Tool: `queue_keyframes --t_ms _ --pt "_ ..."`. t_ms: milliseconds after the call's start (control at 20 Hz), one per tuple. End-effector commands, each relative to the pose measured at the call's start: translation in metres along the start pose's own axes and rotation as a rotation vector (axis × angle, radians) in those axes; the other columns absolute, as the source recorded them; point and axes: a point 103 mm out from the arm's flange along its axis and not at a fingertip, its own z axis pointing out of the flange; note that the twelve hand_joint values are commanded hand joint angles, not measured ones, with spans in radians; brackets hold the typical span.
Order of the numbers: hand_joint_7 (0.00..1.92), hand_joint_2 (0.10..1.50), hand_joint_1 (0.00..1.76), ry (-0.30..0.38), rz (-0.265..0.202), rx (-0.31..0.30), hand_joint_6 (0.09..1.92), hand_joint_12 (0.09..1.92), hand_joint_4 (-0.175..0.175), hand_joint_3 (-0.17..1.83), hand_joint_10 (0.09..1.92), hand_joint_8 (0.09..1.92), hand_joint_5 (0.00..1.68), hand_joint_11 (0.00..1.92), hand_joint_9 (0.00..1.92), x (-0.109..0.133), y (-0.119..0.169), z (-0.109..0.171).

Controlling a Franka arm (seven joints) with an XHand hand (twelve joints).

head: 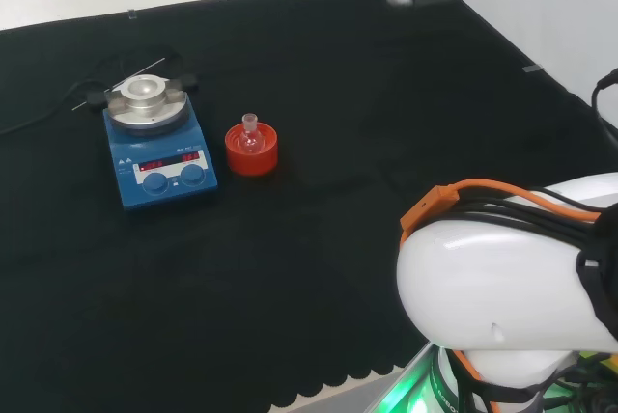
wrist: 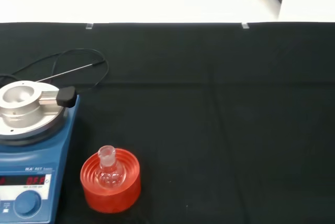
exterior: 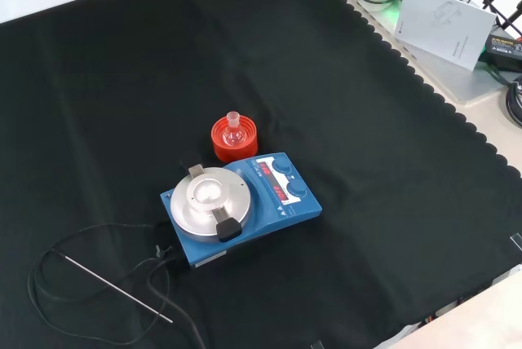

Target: Pick up the round-bottom flask.

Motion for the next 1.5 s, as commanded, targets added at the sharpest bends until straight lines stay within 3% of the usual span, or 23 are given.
queue_keyframes --t_ms 50,650,700,900,1000,1300,1500 --pt "0.00 0.65 0.69 0.056 -0.062 0.024 0.09 0.09 -0.058 0.79 0.23 0.31 0.00 0.00 0.00 0.014 0.026 0.022" --pt "0.00 0.62 0.69 0.129 -0.120 0.011 0.09 0.09 -0.071 0.80 0.64 0.63 0.08 0.01 0.00 0.001 0.092 0.052" --pt "0.00 0.61 0.70 0.131 -0.122 0.017 0.09 0.15 -0.073 0.81 0.69 0.67 0.09 0.01 0.00 -0.001 0.097 0.056" --pt "0.00 0.58 0.70 0.146 -0.140 0.039 0.09 1.02 -0.079 0.82 0.94 0.82 0.14 0.00 0.00 -0.010 0.120 0.071" --pt "0.04 0.55 0.71 0.142 -0.155 0.052 0.09 1.25 -0.087 0.83 1.01 0.87 0.18 0.00 0.05 -0.013 0.129 0.080" --pt "0.14 0.50 0.71 0.152 -0.191 0.114 0.09 1.49 -0.103 0.83 1.04 0.94 0.27 0.01 0.19 -0.016 0.152 0.117" --pt "0.21 0.48 0.70 0.165 -0.200 0.143 0.09 1.52 -0.112 0.82 1.02 0.96 0.30 0.06 0.26 -0.015 0.160 0.139"
